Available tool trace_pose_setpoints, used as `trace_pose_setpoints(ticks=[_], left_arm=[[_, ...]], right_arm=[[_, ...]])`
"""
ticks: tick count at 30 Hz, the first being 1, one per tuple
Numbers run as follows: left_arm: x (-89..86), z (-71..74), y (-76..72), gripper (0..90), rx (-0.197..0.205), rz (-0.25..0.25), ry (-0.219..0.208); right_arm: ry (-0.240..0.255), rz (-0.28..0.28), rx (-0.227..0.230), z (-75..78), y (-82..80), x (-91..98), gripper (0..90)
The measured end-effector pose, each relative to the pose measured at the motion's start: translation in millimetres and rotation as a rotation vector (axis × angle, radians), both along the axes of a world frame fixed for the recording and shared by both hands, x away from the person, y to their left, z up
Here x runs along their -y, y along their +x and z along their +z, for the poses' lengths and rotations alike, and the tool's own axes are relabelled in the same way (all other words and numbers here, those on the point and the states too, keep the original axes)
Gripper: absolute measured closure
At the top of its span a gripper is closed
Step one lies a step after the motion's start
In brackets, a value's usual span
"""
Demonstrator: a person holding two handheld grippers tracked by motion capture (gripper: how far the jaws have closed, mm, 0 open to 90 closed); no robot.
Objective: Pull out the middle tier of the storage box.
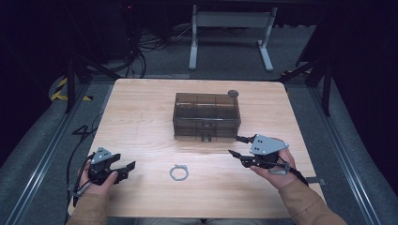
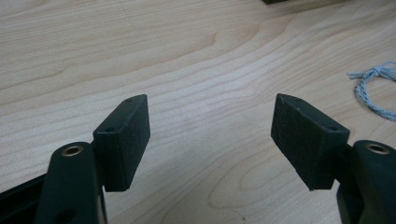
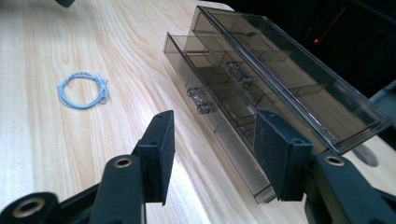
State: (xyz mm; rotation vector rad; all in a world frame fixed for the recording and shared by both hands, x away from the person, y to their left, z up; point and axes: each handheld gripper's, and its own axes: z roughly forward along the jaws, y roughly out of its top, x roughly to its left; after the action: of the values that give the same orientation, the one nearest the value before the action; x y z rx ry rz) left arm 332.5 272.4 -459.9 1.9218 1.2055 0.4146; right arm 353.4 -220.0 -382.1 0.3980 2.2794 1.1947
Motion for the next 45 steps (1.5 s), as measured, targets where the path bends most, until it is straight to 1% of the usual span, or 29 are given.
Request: trace_pose_setpoints(ticks=[3, 5, 11, 13, 15, 18, 22, 23, 24, 26, 27, 29, 32, 35, 37, 39, 41, 45], left_arm=[[-1.3, -0.3, -1.5, 28.9, -0.003, 0.0, 0.002], [-4.2, -0.4, -4.6, 28.7, -0.001, 0.006, 0.006], [-6.2, -0.7, -9.7, 28.4, 0.0, 0.014, 0.01], [-7.1, -0.7, -11.3, 28.3, 0.0, 0.012, 0.014], [-7.4, -1.0, -12.3, 28.2, 0.0, 0.015, 0.013], [-8.1, -1.3, -13.6, 28.2, 0.001, 0.013, 0.017], [-9.9, -1.0, -15.7, 28.1, 0.004, 0.015, 0.021], [-10.1, -1.0, -16.2, 28.0, 0.004, 0.016, 0.023], [-10.3, -1.1, -16.6, 27.9, 0.006, 0.017, 0.023], [-10.5, -1.0, -17.2, 27.2, 0.008, 0.019, 0.028], [-9.9, -1.0, -17.3, 26.9, 0.007, 0.02, 0.028], [-7.9, -0.7, -18.0, 26.6, 0.01, 0.008, 0.041], [-6.8, -0.8, -18.9, 26.4, 0.013, 0.003, 0.047], [-7.8, -0.3, -18.5, 26.4, 0.014, 0.004, 0.043], [-8.4, -0.6, -17.9, 26.4, 0.012, 0.003, 0.044], [-8.4, -0.8, -17.0, 26.4, 0.012, 0.004, 0.043], [-7.9, -1.4, -16.2, 26.4, 0.011, 0.005, 0.041], [-8.1, -1.4, -14.7, 26.4, 0.013, 0.002, 0.038]], right_arm=[[0.006, -0.001, -0.013, 2.7, 2.5, 2.4, 50.1], [0.016, 0.0, -0.031, 7.1, 7.2, 5.7, 50.0], [0.039, 0.005, -0.044, 11.6, 13.1, 9.6, 49.8], [0.05, 0.003, -0.062, 13.2, 16.6, 12.1, 49.3], [0.058, -0.004, -0.063, 14.4, 18.7, 13.8, 49.2], [0.055, -0.002, -0.077, 16.4, 22.1, 15.5, 49.0], [0.038, -0.002, -0.096, 22.7, 29.0, 16.4, 49.0], [0.033, 0.0, -0.1, 24.3, 30.9, 16.3, 48.9], [0.028, 0.002, -0.113, 25.9, 32.8, 16.1, 49.0], [0.011, 0.004, -0.116, 28.2, 36.4, 15.0, 49.0], [-0.004, 0.008, -0.12, 29.8, 38.6, 14.3, 48.8], [-0.041, 0.017, -0.138, 33.4, 44.4, 12.9, 48.9], [-0.057, 0.016, -0.159, 35.6, 49.0, 12.7, 48.9], [-0.091, 0.017, -0.179, 38.8, 54.7, 12.2, 48.9], [-0.124, 0.028, -0.2, 40.2, 59.0, 10.8, 49.1], [-0.157, 0.033, -0.232, 41.0, 63.8, 8.9, 49.3], [-0.193, 0.041, -0.247, 42.5, 68.5, 6.9, 49.8], [-0.232, 0.06, -0.278, 44.7, 76.7, 0.8, 50.3]])
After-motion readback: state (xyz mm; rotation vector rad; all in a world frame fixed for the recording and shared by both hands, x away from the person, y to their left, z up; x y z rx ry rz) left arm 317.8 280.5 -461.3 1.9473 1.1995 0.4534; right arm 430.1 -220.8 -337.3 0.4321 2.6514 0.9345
